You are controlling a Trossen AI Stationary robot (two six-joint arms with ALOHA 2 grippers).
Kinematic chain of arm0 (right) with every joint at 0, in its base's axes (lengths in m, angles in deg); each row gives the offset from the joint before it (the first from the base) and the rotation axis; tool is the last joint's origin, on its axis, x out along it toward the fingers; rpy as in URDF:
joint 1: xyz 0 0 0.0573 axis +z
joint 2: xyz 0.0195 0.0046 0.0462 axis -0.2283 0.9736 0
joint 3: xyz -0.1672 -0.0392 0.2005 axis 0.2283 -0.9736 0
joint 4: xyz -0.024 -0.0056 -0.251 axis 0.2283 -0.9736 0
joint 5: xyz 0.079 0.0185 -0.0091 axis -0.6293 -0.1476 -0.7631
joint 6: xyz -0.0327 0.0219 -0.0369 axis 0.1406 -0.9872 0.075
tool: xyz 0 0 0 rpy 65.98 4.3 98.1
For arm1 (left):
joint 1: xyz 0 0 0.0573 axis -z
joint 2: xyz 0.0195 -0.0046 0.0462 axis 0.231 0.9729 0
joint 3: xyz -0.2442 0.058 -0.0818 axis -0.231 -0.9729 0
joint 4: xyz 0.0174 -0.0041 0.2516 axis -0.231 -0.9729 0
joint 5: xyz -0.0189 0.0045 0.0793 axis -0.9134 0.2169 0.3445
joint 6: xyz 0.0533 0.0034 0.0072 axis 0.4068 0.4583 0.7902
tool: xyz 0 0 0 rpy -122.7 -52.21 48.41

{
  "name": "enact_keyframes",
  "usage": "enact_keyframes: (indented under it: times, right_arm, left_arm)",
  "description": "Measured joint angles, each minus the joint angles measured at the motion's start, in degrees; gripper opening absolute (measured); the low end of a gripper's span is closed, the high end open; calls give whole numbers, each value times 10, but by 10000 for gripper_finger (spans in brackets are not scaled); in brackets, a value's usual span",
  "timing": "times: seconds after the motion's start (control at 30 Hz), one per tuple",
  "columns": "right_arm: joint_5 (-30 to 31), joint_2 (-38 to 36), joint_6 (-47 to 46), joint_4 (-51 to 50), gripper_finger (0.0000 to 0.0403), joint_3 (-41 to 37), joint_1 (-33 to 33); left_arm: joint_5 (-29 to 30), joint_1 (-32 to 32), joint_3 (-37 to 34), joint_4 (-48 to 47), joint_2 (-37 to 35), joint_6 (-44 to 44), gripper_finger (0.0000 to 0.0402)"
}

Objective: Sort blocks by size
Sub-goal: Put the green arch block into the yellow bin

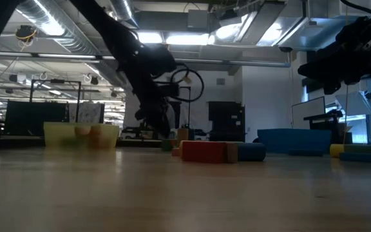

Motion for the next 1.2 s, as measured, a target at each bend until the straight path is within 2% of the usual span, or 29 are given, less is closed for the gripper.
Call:
enact_keyframes:
  times: [0.5, 0.83, 1.0, 1.2]
  right_arm:
    - [0, 0, 3, -1, 46, 0, 0]
    - [0, 1, 3, -1, 46, 0, 0]
    - [0, 1, 4, -1, 46, 0, 0]
    - [0, 1, 4, -1, 46, 0, 0]
  left_arm:
    - [-7, -9, 6, 7, 49, 41, 104]
    - [-7, -7, 6, 16, 51, 27, 31]
    - [-2, 3, 5, 1, 42, 6, 29]
    - [51, 21, 4, -35, 10, -24, 32]
